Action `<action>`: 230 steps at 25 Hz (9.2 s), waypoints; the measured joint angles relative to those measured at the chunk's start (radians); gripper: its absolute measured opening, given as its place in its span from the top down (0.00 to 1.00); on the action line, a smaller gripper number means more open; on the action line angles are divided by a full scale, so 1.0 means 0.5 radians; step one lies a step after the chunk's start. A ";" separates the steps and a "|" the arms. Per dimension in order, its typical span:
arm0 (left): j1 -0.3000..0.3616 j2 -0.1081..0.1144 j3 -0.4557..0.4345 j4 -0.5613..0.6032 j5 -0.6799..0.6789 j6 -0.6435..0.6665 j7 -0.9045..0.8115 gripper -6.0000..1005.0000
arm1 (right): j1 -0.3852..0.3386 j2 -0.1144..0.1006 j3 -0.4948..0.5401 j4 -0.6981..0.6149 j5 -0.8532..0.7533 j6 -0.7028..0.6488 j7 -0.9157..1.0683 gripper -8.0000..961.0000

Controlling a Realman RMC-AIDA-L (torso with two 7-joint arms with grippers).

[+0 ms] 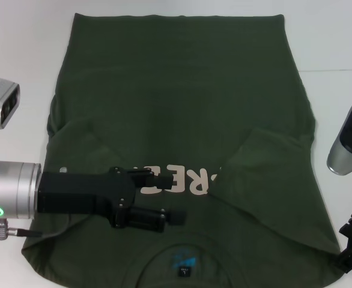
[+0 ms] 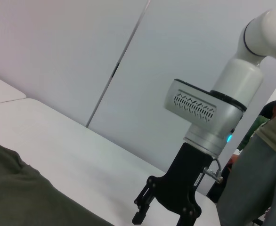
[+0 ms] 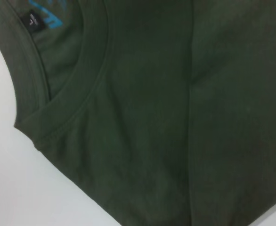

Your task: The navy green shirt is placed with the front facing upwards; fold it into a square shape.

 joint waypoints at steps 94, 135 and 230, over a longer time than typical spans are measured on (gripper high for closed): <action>0.086 0.150 -0.503 0.220 1.262 -0.038 -1.609 0.14 | -0.020 -0.006 0.164 -0.020 -0.143 0.146 -0.082 0.95; 0.102 0.142 -0.563 0.135 1.166 -0.202 -1.187 0.96 | -0.125 -0.008 0.391 -0.024 0.103 0.150 -0.228 0.95; 0.426 0.131 -1.542 -0.416 0.432 -0.010 0.845 0.89 | -0.556 -0.074 2.829 1.674 1.426 -0.098 -2.652 0.96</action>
